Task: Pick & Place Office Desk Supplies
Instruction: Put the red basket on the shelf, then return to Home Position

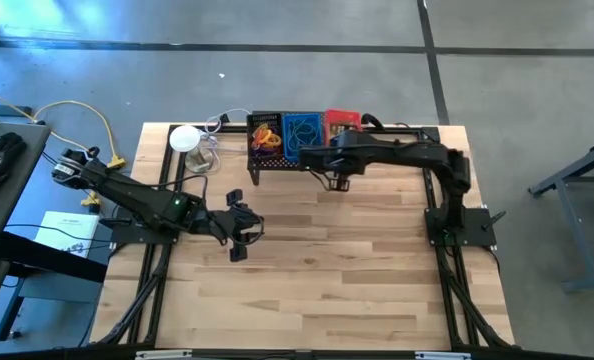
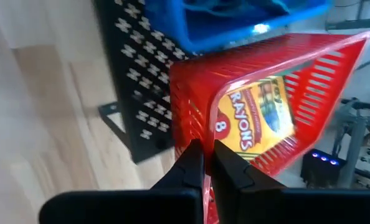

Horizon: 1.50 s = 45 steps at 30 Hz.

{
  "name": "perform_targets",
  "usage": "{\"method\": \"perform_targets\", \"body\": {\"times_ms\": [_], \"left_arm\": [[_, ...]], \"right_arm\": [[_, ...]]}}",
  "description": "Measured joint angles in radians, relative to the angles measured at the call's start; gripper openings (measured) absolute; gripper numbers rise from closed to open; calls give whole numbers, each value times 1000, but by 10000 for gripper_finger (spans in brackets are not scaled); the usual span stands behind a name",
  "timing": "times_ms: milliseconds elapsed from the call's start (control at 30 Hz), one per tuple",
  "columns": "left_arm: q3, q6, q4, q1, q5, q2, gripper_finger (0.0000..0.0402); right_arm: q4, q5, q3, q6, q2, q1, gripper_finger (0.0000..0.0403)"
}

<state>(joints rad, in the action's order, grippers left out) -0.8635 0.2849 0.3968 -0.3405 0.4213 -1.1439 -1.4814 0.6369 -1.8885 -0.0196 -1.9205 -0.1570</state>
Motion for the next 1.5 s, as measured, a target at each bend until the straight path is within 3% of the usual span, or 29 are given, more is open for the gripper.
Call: {"method": "perform_targets", "body": {"times_ms": [800,1067,1300,1500], "left_arm": [[5,2,52,-5,-2,0,167],[5,8,52,-5,-2,0,167],[5,8,52,-5,-2,0,167],[5,7,52,-5,-2,0,167]], "right_arm": [[93,-71,-35,-65,-35,-3,12],[101,-61,-35,-58,-35,-2,63],[100,-11,-35,-54,-34,30,135],[61,136,-35,-117,-34,112,193]]}}
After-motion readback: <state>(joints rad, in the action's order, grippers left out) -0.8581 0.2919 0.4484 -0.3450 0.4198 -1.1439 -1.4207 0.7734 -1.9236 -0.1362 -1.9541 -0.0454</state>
